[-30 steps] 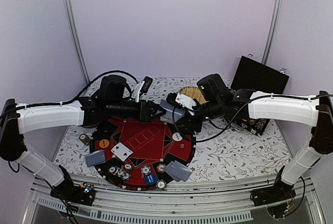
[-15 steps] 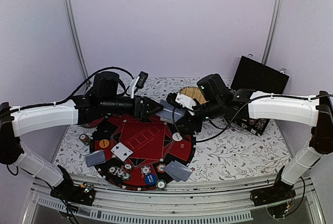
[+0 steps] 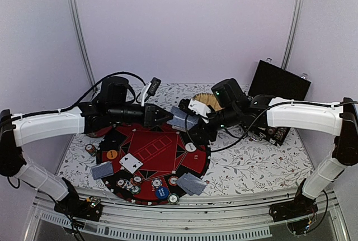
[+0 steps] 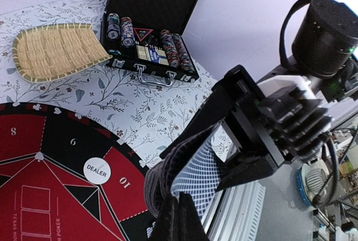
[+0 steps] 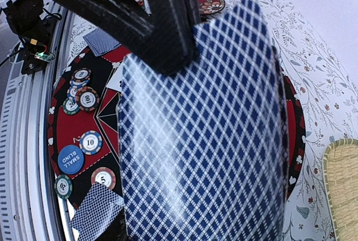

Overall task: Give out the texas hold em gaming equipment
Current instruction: Pick up the poker card from the face-down deck piles, then place the poker card in the community card area.

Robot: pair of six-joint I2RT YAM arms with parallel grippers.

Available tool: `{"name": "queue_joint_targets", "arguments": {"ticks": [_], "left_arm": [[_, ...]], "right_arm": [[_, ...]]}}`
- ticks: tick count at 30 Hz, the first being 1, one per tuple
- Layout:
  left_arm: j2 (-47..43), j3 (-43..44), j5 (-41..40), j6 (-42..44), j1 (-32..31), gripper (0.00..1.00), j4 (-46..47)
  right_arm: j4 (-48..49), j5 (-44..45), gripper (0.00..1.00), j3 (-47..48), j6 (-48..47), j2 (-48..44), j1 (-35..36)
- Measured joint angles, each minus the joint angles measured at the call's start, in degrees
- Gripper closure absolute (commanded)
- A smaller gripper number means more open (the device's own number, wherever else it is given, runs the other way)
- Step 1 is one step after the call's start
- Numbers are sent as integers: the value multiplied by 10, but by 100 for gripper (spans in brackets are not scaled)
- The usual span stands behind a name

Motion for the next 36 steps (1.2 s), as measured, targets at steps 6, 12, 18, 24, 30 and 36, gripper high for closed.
{"name": "queue_joint_targets", "arguments": {"ticks": [6, 12, 18, 24, 30, 36], "left_arm": [[-48, -3, 0, 6, 0, 100, -8], [-91, -2, -15, 22, 1, 100, -42], [-143, 56, -164, 61, 16, 100, -195], [-109, 95, -400, 76, 18, 100, -325], [54, 94, -576, 75, -22, 100, -408], [182, 125, -695, 75, -90, 100, -459]], "right_arm": [[6, 5, 57, -6, 0, 0, -7], [8, 12, 57, -27, 4, 0, -33], [8, 26, 57, -33, 7, 0, -54], [8, 28, 57, -33, 7, 0, -56], [7, 28, 57, -33, 7, -5, -56], [6, 30, 57, -33, 7, -13, -56]]}}
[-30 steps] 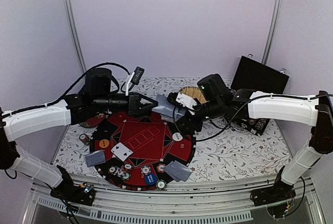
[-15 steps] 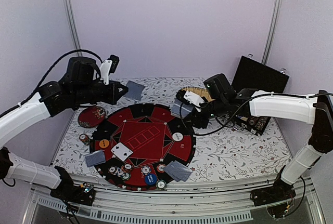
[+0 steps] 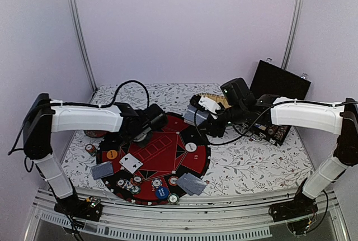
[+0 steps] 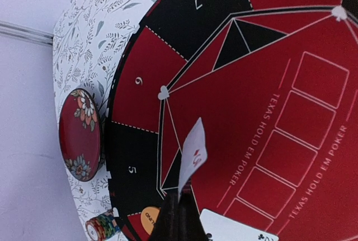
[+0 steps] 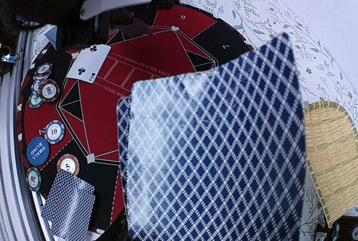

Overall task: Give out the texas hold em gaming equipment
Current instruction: Place the poker card in the community card area.

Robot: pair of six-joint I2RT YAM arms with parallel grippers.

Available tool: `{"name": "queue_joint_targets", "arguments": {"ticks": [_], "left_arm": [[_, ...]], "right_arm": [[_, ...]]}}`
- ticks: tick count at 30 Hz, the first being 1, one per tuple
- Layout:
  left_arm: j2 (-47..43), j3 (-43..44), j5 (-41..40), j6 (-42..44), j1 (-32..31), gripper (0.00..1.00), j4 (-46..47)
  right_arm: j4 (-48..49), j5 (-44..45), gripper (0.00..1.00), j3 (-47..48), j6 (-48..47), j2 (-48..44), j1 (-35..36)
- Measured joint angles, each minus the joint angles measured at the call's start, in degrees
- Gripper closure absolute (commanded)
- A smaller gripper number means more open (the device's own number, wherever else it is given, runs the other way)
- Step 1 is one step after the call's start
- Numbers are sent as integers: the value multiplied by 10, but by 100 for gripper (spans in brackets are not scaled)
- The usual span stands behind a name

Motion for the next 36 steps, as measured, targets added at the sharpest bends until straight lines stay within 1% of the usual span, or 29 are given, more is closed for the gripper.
{"name": "queue_joint_targets", "arguments": {"ticks": [3, 6, 15, 25, 35, 36], "left_arm": [[47, 10, -28, -5, -15, 100, -24], [70, 7, -23, -7, -24, 100, -36], [44, -63, 84, 15, -36, 100, 29], [44, -64, 152, 17, -38, 100, 63], [44, -64, 193, 6, -38, 100, 59], [44, -64, 196, 5, -39, 94, 57]], "right_arm": [[0, 4, 57, -2, 0, -5, 0], [-2, 9, 57, -6, 0, -11, 0], [-4, 11, 57, -16, -2, -16, -2], [-4, 11, 57, -17, -3, -22, -4], [-4, 11, 57, -18, -3, -22, -4], [-4, 11, 57, -18, -3, -22, -4]]}}
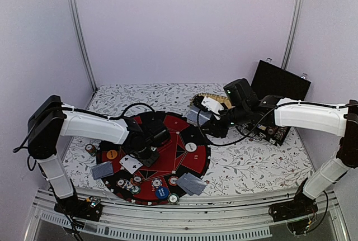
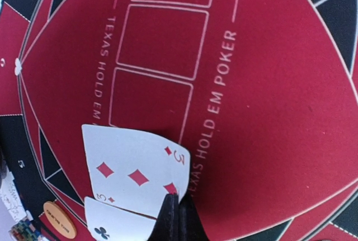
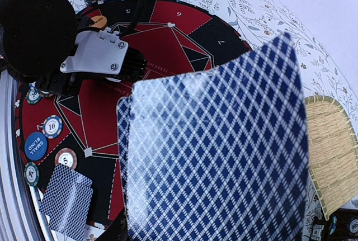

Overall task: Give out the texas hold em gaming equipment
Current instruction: Place the poker card in the community card area.

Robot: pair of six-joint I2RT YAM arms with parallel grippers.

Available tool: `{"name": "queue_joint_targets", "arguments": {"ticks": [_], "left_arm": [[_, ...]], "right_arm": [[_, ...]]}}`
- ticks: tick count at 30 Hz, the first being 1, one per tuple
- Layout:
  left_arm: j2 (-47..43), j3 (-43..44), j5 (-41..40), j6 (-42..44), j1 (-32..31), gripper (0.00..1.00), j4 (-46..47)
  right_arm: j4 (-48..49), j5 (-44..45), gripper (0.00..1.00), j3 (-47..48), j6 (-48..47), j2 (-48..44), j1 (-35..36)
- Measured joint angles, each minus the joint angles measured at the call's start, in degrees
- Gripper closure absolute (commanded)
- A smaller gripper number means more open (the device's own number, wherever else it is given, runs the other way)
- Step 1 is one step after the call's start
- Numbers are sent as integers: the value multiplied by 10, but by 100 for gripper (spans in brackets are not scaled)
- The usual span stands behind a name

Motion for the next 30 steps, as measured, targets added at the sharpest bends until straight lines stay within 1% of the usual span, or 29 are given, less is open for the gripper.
{"name": "queue_joint_targets", "arguments": {"ticks": [1, 3, 4, 7, 13, 17, 19, 22, 23, 24, 25, 27, 30], "left_arm": [[0, 0, 4, -1, 0, 83, -1], [0, 0, 8, -3, 0, 71, -4], [0, 0, 10, -4, -1, 68, -6], [0, 0, 14, -3, -1, 64, -14], [-16, 0, 11, -4, -1, 63, -18], [-41, 0, 8, -4, -1, 60, -19], [-63, -1, 12, -1, -1, 57, -16], [-122, -10, 35, 6, 2, 48, 4], [-145, -13, 47, 8, 5, 43, 16], [-169, -16, 61, 10, 8, 34, 30], [-192, -19, 76, 11, 13, 28, 47], [-229, -23, 116, 10, 29, 17, 89], [-262, -26, 178, 6, 50, 3, 156]], "right_arm": [[0, 0, 57, 0, 0, 0, 0], [0, 0, 57, 0, 0, 0, 0], [0, 0, 57, 0, 0, 0, 0], [0, 0, 57, 0, 0, 0, 0], [0, 0, 57, 0, 0, -1, 0], [0, 0, 57, 0, 0, -2, 0], [0, 0, 57, 0, 0, -4, 0], [0, -1, 57, 0, 0, -6, 0], [0, -1, 57, 0, 0, -7, 0], [0, -2, 57, 0, 0, -7, 0], [0, -3, 57, 0, 0, -7, 0], [-1, -5, 57, 0, 0, -7, 0], [-2, -11, 56, 1, 1, -7, 3]]}}
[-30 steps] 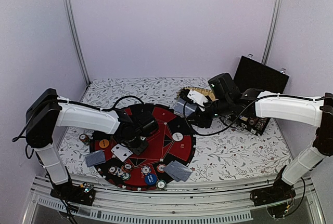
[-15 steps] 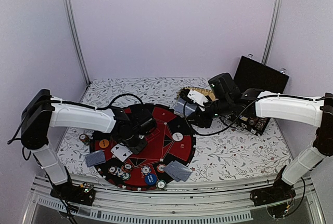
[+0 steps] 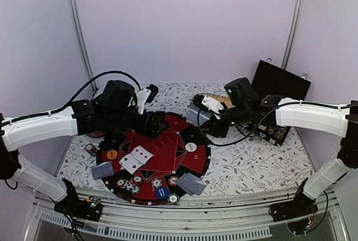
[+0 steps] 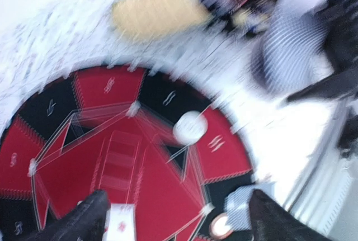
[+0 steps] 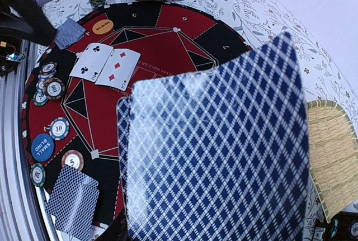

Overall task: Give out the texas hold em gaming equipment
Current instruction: Place the poker card in the community card area, then pick up the poker card from the face-down deck piles.

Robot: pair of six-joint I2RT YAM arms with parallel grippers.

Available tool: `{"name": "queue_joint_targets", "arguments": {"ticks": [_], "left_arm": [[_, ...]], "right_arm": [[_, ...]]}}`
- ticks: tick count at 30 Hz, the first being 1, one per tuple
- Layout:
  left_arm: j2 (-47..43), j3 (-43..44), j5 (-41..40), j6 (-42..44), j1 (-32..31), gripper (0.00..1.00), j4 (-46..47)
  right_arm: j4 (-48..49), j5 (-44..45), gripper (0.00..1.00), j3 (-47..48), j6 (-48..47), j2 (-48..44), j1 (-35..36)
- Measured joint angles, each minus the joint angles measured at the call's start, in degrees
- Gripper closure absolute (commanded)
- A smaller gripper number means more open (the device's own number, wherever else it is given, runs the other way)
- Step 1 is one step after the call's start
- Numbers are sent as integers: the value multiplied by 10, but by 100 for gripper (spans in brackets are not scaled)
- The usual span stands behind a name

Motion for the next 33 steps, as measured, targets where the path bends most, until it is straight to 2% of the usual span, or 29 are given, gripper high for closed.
{"name": "queue_joint_targets", "arguments": {"ticks": [5, 11, 13, 20, 27, 31, 33], "left_arm": [[-15, 0, 116, -19, 16, 2, 123], [10, 2, 165, -28, 20, 13, 168], [26, 3, 174, -28, 21, 21, 168], [48, 4, 172, -22, 24, 61, 158], [28, 4, 162, -22, 35, 67, 158], [19, 4, 172, -22, 37, 84, 160], [19, 4, 176, -22, 37, 100, 160]], "right_arm": [[2, -13, 56, 6, 0, 4, 27], [8, -37, 56, 22, 0, 27, 63], [6, -41, 56, 28, 0, 35, 65], [11, -44, 56, 50, 0, 47, 65], [11, -43, 56, 50, 0, 47, 65], [11, -43, 56, 50, 0, 47, 65], [11, -43, 56, 50, 0, 47, 65]]}}
